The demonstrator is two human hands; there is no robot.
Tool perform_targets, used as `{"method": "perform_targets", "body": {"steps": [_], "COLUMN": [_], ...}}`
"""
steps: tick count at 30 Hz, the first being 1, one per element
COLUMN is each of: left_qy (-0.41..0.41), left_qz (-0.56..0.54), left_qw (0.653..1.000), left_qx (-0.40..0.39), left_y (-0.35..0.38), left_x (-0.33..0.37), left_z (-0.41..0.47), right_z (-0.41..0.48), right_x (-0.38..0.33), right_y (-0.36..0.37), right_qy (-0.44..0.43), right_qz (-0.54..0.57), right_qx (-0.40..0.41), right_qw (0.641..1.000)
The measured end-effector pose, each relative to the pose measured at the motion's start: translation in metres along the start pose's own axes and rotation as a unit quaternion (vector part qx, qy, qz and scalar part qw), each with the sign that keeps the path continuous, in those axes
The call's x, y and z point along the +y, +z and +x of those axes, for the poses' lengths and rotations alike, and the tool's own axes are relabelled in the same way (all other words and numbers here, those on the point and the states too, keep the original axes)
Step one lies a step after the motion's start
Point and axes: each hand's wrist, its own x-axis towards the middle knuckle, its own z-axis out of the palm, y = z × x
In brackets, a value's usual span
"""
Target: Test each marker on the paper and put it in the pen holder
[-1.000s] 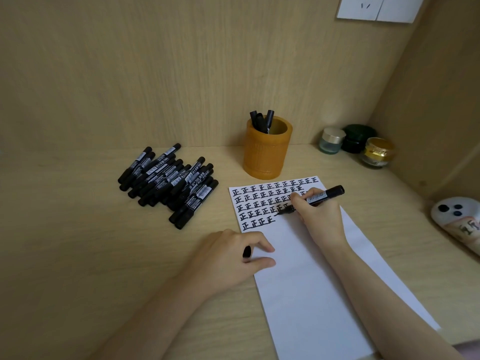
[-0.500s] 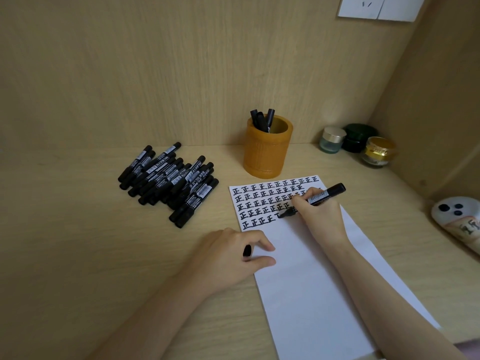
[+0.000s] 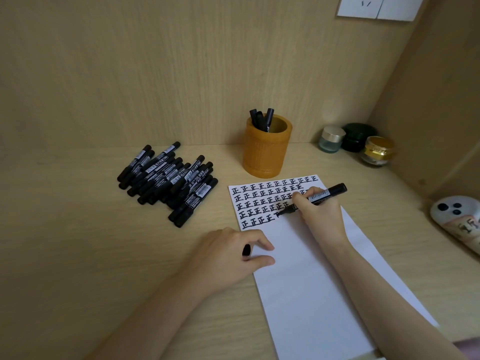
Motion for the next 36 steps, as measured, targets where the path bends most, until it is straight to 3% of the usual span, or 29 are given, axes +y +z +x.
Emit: {"method": "perform_targets", "body": {"steps": [20,36], "left_qy": [0.002,0.009], "left_qz": [-0.002,0.01], "left_qw": [1.0,1.0], "left_qx": [0.002,0.009], "left_y": [-0.0005,0.0002], "left_x": [0.0002,-0.0015], "left_z": [-0.001,-0.0006], "right_z": [-0.003,-0.0028], "right_x": [-0.0028,-0.0048], "right_y": [0.0003,-0.0022], "right_qy": [-0.008,0.001], "right_qz": [-0.015,-0.05], "right_qx": [-0.03,0.011], "right_qw": [0.999,0.999]}}
